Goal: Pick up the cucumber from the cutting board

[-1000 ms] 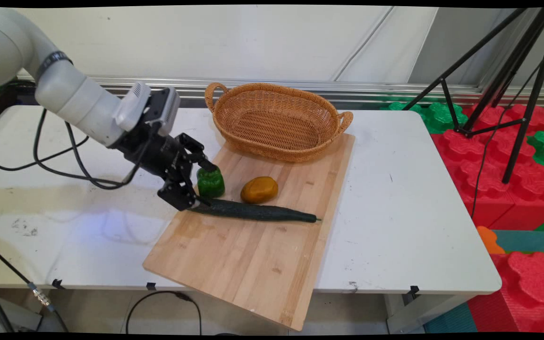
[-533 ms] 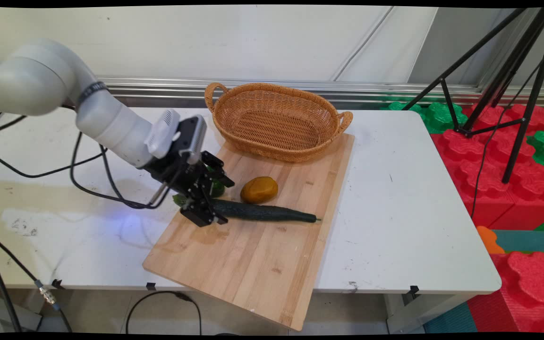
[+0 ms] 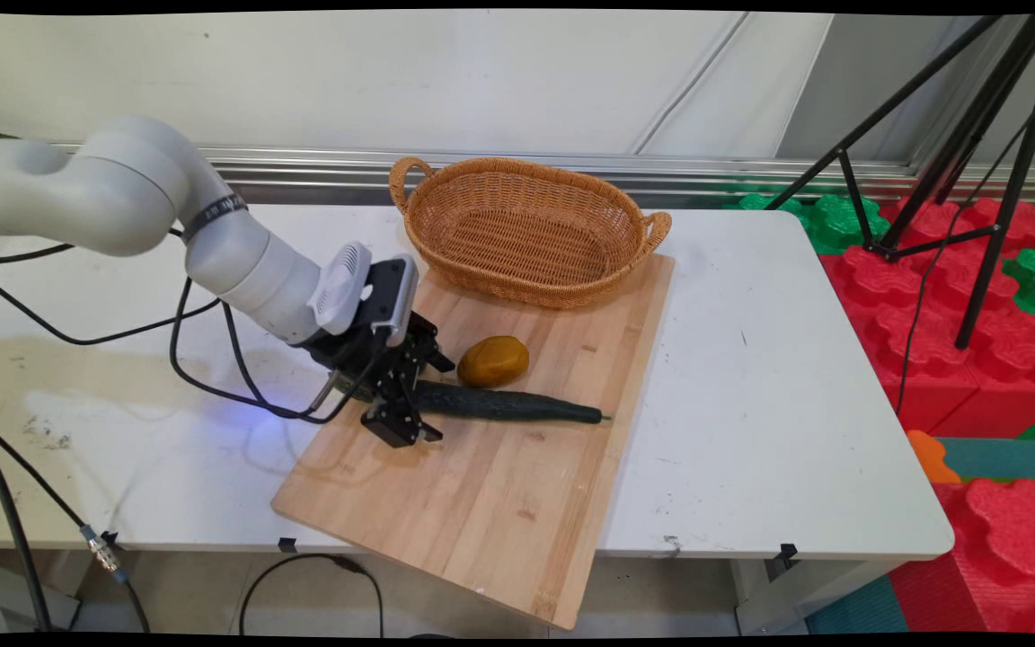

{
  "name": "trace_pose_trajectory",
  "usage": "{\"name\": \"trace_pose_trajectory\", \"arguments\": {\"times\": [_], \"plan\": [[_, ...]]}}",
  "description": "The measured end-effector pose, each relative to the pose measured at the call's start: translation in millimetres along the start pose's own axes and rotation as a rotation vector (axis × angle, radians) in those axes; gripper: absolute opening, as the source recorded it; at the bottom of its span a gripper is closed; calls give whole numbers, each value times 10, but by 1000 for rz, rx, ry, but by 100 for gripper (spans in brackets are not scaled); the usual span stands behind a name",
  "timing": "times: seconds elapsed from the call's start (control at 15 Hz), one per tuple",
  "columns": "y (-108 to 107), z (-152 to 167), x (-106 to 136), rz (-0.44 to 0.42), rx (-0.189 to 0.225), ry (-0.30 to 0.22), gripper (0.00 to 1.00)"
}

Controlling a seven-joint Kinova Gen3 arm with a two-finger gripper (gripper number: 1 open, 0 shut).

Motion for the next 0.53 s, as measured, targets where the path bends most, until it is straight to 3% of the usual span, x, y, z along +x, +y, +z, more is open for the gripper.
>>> {"name": "trace_pose_trajectory", "arguments": {"times": [0.47,0.53], "plan": [[24,137,4,17,14,-20,100],[24,149,13,20,16,-18,0]]}}
